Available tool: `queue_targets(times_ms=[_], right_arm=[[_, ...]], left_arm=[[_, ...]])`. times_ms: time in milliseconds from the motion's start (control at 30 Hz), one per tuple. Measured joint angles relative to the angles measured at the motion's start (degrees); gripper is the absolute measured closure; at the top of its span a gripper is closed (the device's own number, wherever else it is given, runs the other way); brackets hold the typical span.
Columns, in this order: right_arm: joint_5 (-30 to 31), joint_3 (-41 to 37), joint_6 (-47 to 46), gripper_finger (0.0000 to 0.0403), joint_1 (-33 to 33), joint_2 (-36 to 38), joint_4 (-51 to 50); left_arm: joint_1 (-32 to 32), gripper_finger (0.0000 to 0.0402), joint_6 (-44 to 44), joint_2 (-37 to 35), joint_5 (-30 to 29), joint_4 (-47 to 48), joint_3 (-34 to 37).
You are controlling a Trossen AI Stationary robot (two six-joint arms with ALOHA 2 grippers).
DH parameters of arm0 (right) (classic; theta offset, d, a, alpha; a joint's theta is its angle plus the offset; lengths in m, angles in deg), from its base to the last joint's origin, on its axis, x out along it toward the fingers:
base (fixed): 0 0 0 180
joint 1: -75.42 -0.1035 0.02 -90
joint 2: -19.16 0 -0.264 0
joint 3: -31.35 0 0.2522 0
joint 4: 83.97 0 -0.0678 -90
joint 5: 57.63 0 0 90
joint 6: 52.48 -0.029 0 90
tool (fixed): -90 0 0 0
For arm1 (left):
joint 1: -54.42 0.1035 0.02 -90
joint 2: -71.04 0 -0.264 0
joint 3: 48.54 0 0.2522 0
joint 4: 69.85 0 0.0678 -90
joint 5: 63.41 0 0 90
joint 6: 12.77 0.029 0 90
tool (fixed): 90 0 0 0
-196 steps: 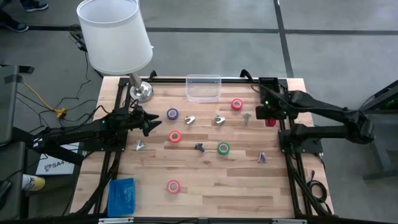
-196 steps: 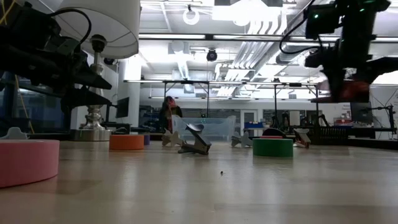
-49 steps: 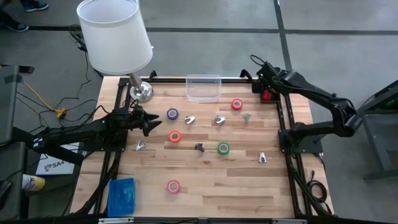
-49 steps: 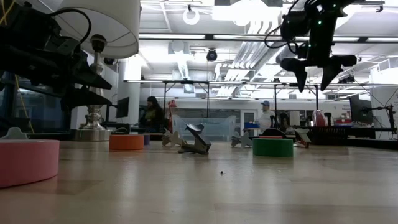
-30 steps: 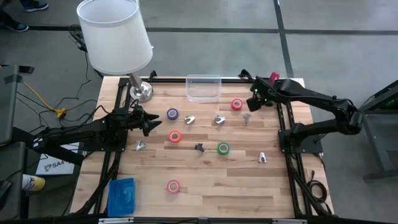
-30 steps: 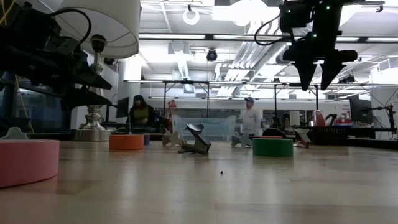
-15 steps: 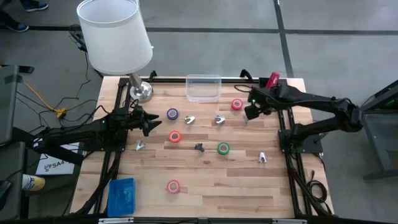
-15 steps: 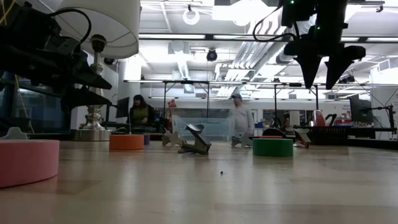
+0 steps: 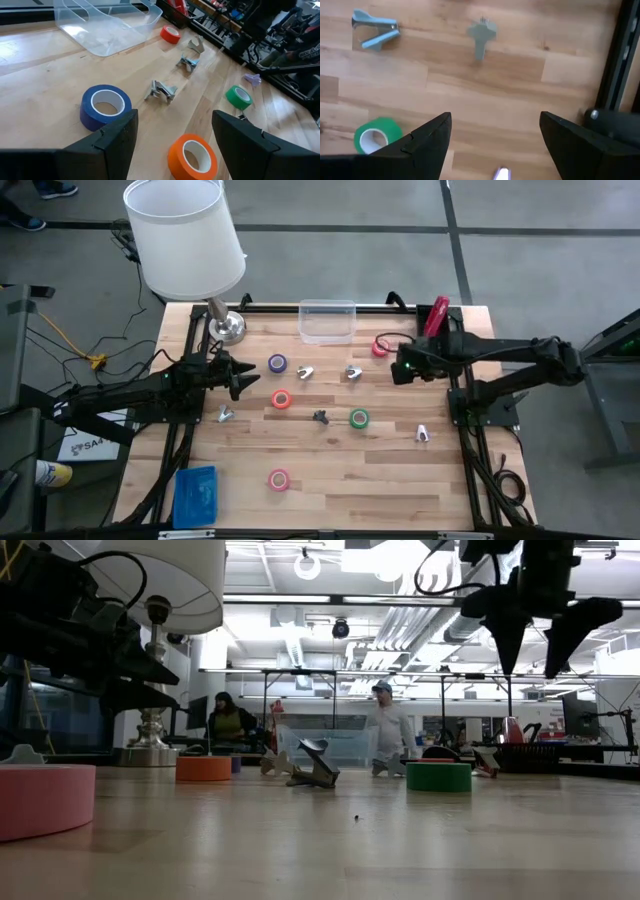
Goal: Pick and place Stapler, Stapler remover, tape
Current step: Put the purple staple remover into the blue bin
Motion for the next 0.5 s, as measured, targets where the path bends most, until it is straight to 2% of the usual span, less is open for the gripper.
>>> queue_targets(times_ms=[333, 500], right_arm=[[-0.38, -0.02, -15.84, 0.0108, -9.99, -0.13, -1.49], [-3.34, -0.02, -21.34, 0.0108, -14.04, -0.58, -2.73]], left_arm=[[0.01, 0.0151, -0.03, -0.01, -0.01, 0.00, 0.00], [0.00, 0.0151, -0.09, 0.00, -0.01, 0.00, 0.01]])
